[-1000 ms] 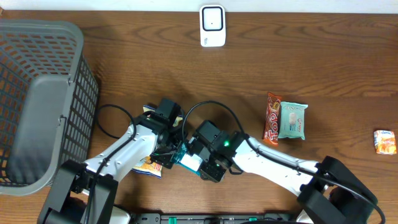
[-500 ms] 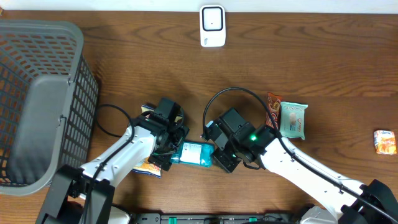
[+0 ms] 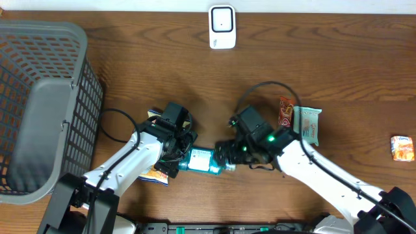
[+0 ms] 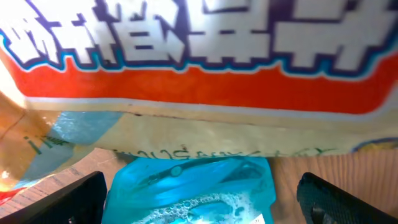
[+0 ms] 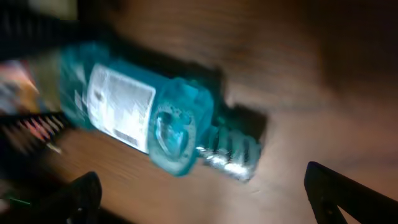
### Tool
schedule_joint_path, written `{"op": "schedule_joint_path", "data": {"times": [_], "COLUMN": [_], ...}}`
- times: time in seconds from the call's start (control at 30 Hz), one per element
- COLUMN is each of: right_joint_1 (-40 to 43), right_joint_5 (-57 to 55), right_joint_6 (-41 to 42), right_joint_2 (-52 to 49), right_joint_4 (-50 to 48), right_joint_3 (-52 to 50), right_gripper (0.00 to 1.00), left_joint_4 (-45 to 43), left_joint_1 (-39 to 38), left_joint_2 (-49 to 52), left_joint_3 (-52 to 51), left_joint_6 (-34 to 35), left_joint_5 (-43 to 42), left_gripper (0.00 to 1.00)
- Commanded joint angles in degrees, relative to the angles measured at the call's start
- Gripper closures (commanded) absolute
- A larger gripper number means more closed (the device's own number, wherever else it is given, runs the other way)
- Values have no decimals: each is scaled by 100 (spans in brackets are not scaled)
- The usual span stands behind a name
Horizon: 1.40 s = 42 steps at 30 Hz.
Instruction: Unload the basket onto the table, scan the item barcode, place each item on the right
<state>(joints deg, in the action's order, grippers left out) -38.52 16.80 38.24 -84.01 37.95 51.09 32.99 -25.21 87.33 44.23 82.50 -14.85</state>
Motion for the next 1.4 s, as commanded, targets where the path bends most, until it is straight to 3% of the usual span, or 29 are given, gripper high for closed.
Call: {"op": "schedule_joint_path", "data": {"times": [0.0, 0.07, 0.17, 0.2, 0.27, 0.3, 0.33, 0.43, 0.5, 0.57, 0.8, 1.0, 1.37], "right_joint_1": [184, 201, 186, 168, 168, 164, 142, -24, -168, -358, -413, -387, -363], "right_joint_5": [1231, 1508, 1915, 2083, 2227, 2236, 2240, 2210, 1709, 632, -9, 365, 970], "right_joint_6": [2022, 2476, 4277, 4518, 4616, 4701, 4975, 6964, 7866, 7930, 7930, 7930, 7930], "right_joint_2": [44, 44, 44, 44, 44, 44, 44, 42, 42, 35, -219, -804, -1849], "right_joint_4": [-7, -7, -44, -66, -151, -149, -96, 302, 201, -302, -1106, -1598, -1635], "right_joint_3": [22, 24, 22, 22, 22, 22, 22, 22, 22, 22, 22, 22, 22], "right_gripper": [1, 1, 1, 1, 14, 29, 32, 19, 14, 1, 1, 1, 1], "left_joint_4": [-11, -15, -11, -9, 44, 72, 109, 295, 400, 479, 990, 1167, 1543], "left_joint_1": [17, 17, 17, 17, 17, 17, 17, 17, 20, 87, 387, 420, 422], "left_joint_2": [-289, -483, -787, -879, -1073, -1145, -1222, -1427, -1582, -1884, -2562, -2918, -3001], "left_joint_3": [103, 103, 103, 103, 103, 103, 103, 103, 103, 120, 286, 291, 291], "left_joint_6": [-389, -562, -780, -846, -861, -866, -883, -885, -955, -1237, -1687, -1910, -2100], "left_joint_5": [142, 251, 367, 402, 426, 433, 452, 651, 813, 852, 857, 911, 960], "left_gripper": [2, 2, 2, 2, 2, 2, 2, 2, 2, 2, 2, 2, 2]}}
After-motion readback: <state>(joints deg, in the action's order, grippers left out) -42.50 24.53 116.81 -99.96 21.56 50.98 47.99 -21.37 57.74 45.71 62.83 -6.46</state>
